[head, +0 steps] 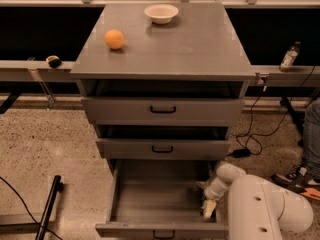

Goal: Pick green can from bottom drawer and place on counter

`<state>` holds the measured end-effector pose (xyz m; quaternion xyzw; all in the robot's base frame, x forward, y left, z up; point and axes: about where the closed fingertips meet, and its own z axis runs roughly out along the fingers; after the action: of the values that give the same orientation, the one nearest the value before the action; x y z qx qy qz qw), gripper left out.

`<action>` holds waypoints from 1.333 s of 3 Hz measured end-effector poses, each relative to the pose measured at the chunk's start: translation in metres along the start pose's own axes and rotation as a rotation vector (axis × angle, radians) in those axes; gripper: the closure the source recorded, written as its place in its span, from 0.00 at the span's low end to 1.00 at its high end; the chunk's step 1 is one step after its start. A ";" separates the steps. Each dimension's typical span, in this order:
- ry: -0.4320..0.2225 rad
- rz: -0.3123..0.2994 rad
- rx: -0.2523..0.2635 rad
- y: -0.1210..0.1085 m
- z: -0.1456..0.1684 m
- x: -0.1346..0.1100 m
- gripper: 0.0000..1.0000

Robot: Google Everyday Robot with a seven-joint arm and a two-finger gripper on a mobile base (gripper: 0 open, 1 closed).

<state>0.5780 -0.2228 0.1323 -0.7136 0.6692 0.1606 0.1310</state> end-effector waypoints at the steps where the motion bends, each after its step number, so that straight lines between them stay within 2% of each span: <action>1: 0.002 0.013 0.004 0.000 0.001 0.004 0.19; 2: -0.005 0.008 0.016 -0.003 -0.003 0.001 0.42; 3: -0.045 -0.009 0.032 -0.001 -0.012 -0.010 0.72; 4: -0.167 -0.060 0.090 0.000 -0.051 -0.034 0.96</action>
Offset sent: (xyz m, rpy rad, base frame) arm 0.0116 -0.0049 0.0129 0.0106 -0.0381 -0.0190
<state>0.5787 -0.2122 0.1927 -0.7109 0.6407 0.1853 0.2230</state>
